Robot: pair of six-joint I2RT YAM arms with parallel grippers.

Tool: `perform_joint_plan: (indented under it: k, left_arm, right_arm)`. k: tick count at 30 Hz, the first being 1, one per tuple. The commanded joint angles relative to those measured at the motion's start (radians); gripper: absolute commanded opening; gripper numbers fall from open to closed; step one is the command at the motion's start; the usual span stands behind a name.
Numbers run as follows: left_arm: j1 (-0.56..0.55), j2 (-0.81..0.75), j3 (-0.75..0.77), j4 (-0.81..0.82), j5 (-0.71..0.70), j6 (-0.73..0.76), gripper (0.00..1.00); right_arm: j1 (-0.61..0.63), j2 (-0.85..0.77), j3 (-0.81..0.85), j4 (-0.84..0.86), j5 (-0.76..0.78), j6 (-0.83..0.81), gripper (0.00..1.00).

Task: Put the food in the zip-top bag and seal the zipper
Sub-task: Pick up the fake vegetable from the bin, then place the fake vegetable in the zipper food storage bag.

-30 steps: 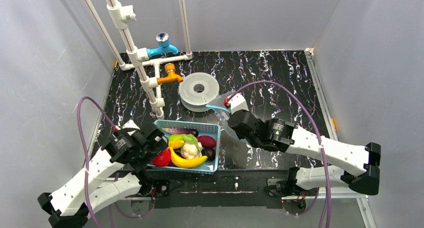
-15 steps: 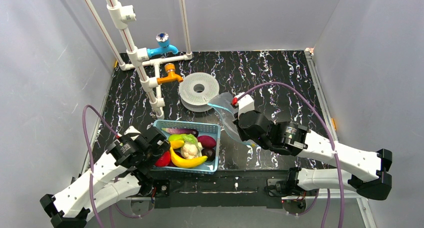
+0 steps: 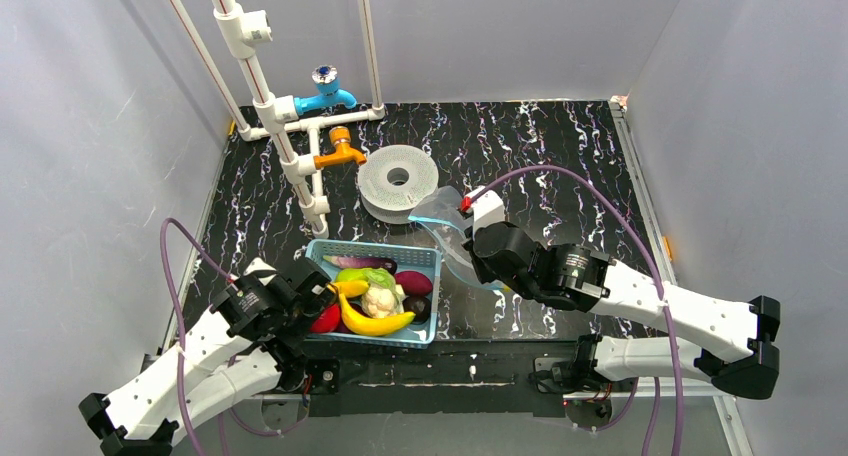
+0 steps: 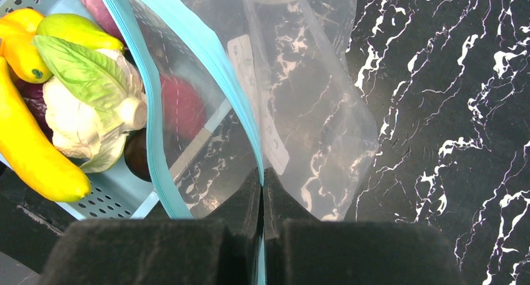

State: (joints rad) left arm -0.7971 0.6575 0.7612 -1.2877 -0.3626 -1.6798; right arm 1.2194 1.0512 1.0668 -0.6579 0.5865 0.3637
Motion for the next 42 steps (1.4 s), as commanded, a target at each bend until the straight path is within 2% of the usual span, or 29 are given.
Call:
perform_joint_plan:
  k: [1,3,6,8,11,13,16,20,22,25,28,32,37,40,42]
  left_arm:
    - [-0.004,-0.001,0.055,-0.004,-0.067,0.051,0.48]
    - [-0.004,0.001,0.122,0.027,-0.080,0.122,0.42]
    - [-0.004,-0.010,0.236,0.143,-0.038,0.343,0.38]
    - [-0.004,-0.040,0.251,0.298,0.067,0.494,0.36]
    - [-0.004,-0.091,0.186,0.629,0.281,0.654,0.34]
    - [-0.005,-0.095,0.133,0.813,0.399,0.693,0.33]
    - [-0.005,-0.033,0.112,0.958,0.523,0.717,0.19]
    - [-0.008,0.146,0.108,1.190,0.752,0.672,0.08]
    - [-0.045,0.227,0.106,1.335,0.814,0.660,0.03]
    - [-0.104,0.282,0.080,1.353,0.732,0.653,0.03]
    - [-0.113,0.279,0.061,1.179,0.601,0.652,0.00]
    - [-0.113,0.264,0.034,1.094,0.518,0.623,0.03]
    - [-0.113,0.338,0.082,1.090,0.530,0.611,0.12]
    - [-0.113,0.367,0.095,1.090,0.544,0.609,0.13]
    - [-0.114,0.371,0.092,1.095,0.542,0.602,0.20]
  right_arm:
    - [0.003,0.004,0.003,0.051,0.001,-0.007,0.01]
    - [0.003,0.006,0.012,0.046,0.004,-0.011,0.01]
    - [0.003,0.009,0.020,0.044,0.002,-0.017,0.01]
    - [0.003,0.014,0.025,0.046,-0.003,-0.016,0.01]
    - [0.004,0.022,0.032,0.043,-0.017,-0.016,0.01]
    - [0.003,0.024,0.040,0.046,-0.034,-0.010,0.01]
    - [0.003,0.019,0.048,0.058,-0.070,0.000,0.01]
    - [0.003,0.017,0.055,0.071,-0.105,0.031,0.01]
    - [0.003,0.025,0.059,0.071,-0.111,0.041,0.01]
    - [0.003,0.011,0.064,0.072,-0.127,0.062,0.01]
    - [0.003,-0.029,0.065,0.072,-0.140,0.076,0.01]
    - [0.003,-0.073,0.083,0.075,-0.192,0.103,0.01]
    - [0.003,-0.073,0.077,0.082,-0.239,0.126,0.01]
    - [0.003,-0.076,0.070,0.084,-0.245,0.140,0.01]
    - [0.004,-0.080,0.064,0.086,-0.243,0.142,0.01]
